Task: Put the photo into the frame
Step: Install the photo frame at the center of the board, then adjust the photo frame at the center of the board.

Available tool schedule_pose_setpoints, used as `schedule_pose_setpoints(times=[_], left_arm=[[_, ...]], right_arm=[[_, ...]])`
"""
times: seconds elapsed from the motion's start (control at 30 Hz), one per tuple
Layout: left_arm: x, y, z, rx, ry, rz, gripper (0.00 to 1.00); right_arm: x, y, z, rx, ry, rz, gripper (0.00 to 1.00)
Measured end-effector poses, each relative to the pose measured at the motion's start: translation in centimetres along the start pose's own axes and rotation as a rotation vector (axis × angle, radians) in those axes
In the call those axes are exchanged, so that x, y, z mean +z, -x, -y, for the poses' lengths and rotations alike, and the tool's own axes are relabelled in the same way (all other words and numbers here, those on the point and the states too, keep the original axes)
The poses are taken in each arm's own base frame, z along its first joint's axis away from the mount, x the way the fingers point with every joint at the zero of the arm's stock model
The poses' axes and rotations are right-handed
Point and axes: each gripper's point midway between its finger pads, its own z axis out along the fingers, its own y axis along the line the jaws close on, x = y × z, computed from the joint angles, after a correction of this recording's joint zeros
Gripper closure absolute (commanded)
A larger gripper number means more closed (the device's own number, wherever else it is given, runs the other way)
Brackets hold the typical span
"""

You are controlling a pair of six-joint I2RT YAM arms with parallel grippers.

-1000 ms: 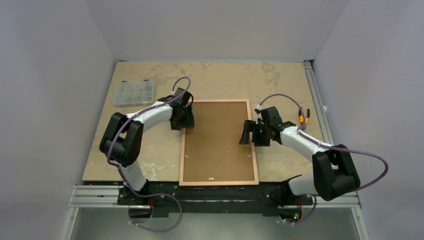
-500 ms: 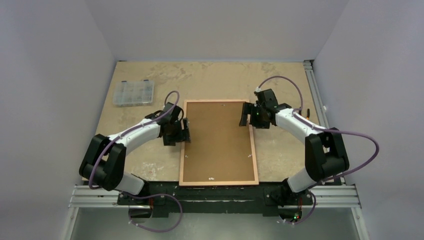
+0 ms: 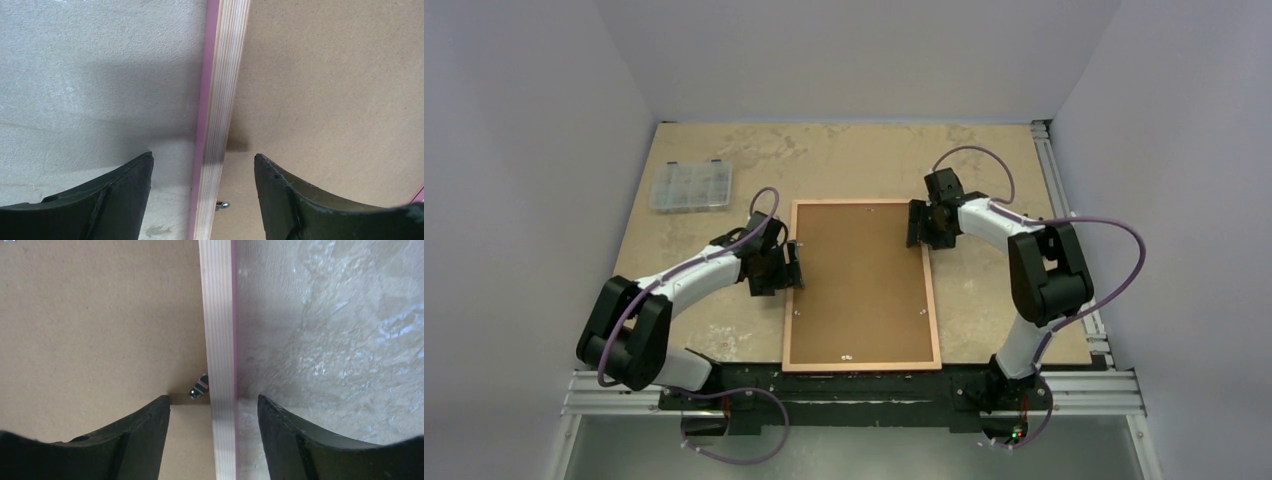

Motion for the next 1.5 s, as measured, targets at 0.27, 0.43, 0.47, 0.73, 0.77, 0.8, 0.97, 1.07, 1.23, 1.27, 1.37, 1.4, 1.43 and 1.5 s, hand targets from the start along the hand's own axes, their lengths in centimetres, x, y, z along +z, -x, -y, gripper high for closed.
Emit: schedule_pose_setpoints(times=[0.27, 0.43, 0.47, 0.73, 0.77, 0.8, 0.97, 1.07, 1.23, 1.27, 1.37, 1.4, 1.43, 1.5], left_arm=[[0.0, 0.0, 0.0, 0.0, -0.002, 0.002, 0.3], [0.0, 0.0, -0.1, -0.001, -0.004, 0.005, 0.3], [0.1, 0.0, -0.1, -0.001, -0.004, 0.005, 0.3], [0.1, -0.1, -0.1, 0.0, -0.006, 0.009, 0.3], [0.1, -0.1, -0.1, -0.001, -0.007, 0.009, 0.31], [0.0, -0.1, -0.1, 0.0, -0.007, 0.01, 0.3], [0.0, -0.1, -0.1, 0.0, -0.009, 0.012, 0.3], [-0.1, 0.0, -0.1, 0.0, -0.012, 0.017, 0.29], [-0.3, -0.2, -0.1, 0.001, -0.026, 0.029, 0.29], [-0.3, -0.4, -0.2, 0.001, -0.026, 0.026, 0.29], [-0.5, -0.8, -0.2, 0.001, -0.039, 0.019, 0.31], [-0.6, -1.0, -0.2, 0.001, -0.044, 0.015, 0.32], [-0.6, -1.0, -0.1, 0.001, -0.049, 0.011, 0.32], [-0.5, -1.2, 0.1, 0.001, -0.059, 0.0, 0.32]], right_arm=[[0.6, 1.1, -0.1, 0.004, -0.009, 0.018, 0.6], [0.6, 1.3, 0.0, 0.006, -0.014, 0.025, 0.8], [0.6, 1.3, 0.0, 0.007, -0.013, 0.024, 0.83], [0.6, 1.4, 0.1, 0.008, -0.011, 0.027, 1.0], [0.6, 1.4, 0.1, 0.007, -0.011, 0.027, 1.0], [0.6, 1.4, 0.1, 0.007, -0.011, 0.027, 1.0], [0.6, 1.5, 0.0, 0.004, -0.004, 0.028, 1.0], [0.6, 1.6, -0.3, 0.0, 0.013, 0.031, 0.59], [0.4, 1.4, -1.2, -0.002, 0.072, 0.04, 0.32], [0.1, 1.3, -1.4, -0.003, 0.087, 0.044, 0.32], [-0.9, 0.3, -1.9, -0.005, 0.13, 0.039, 0.32], [-1.2, 0.0, -2.1, -0.004, 0.145, 0.038, 0.32], [-1.4, -0.3, -2.1, -0.002, 0.156, 0.039, 0.32], [-1.7, -1.1, -2.2, 0.003, 0.176, 0.038, 0.32]])
